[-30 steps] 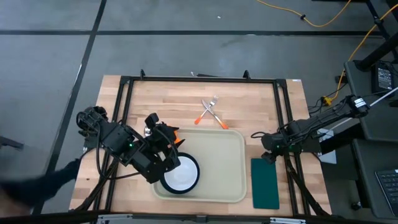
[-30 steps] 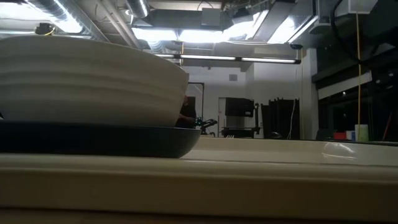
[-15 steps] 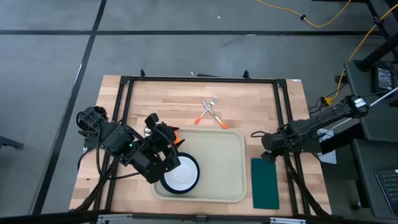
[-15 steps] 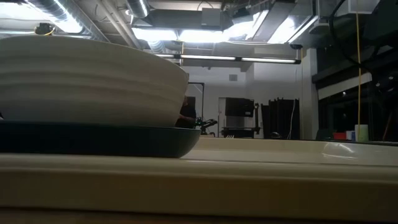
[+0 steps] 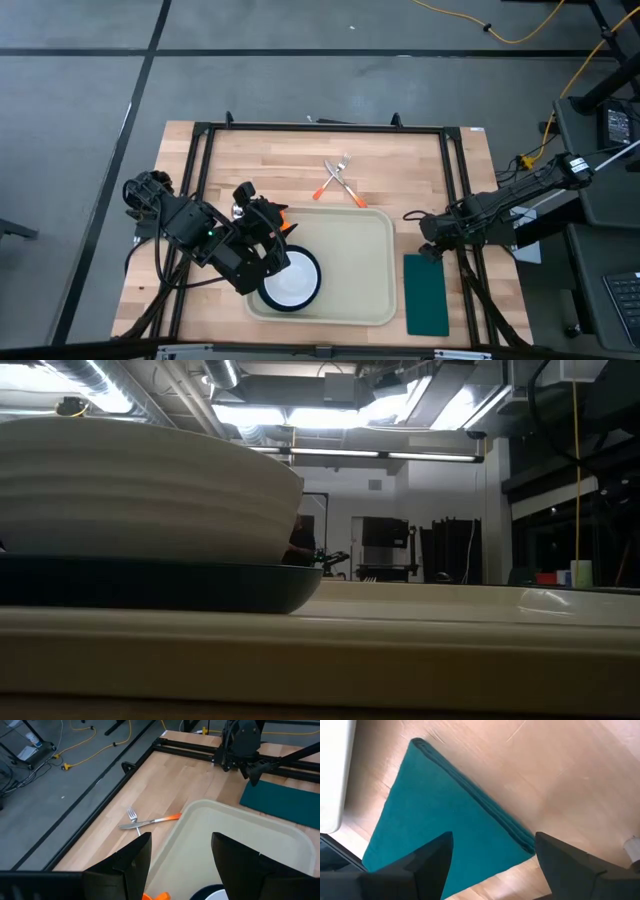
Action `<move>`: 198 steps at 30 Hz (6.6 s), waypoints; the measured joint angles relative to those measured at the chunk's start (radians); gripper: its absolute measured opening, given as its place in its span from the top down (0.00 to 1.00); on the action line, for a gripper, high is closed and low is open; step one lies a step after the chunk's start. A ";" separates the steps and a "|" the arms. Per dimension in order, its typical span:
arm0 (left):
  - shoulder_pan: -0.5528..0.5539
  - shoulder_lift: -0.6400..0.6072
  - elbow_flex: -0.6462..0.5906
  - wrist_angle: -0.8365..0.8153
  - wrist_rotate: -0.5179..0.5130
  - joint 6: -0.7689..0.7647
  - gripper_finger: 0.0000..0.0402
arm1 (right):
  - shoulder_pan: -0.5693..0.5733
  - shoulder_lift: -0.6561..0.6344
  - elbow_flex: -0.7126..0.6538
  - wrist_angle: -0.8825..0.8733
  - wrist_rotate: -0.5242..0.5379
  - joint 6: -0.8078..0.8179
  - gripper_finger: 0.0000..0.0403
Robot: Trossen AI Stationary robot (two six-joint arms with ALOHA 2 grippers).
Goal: Set up tray
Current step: Put the green napkin on the brown tray
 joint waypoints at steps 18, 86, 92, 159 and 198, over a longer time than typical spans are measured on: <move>0.000 0.000 0.000 0.000 0.053 0.000 0.50 | 0.000 0.000 0.000 0.002 0.002 -0.002 0.30; -0.041 0.034 0.000 0.000 0.104 0.026 0.50 | 0.105 0.058 -0.077 0.170 -0.088 0.193 0.30; -0.042 0.035 0.000 0.001 0.129 0.016 0.50 | 0.105 0.059 -0.107 0.201 -0.095 0.230 0.30; -0.042 0.035 0.000 0.001 0.131 0.045 0.50 | 0.105 0.061 0.489 -0.248 0.212 0.040 0.98; -0.042 0.034 0.000 0.000 0.132 0.079 0.50 | 0.210 0.639 1.117 -0.080 0.304 -0.370 0.98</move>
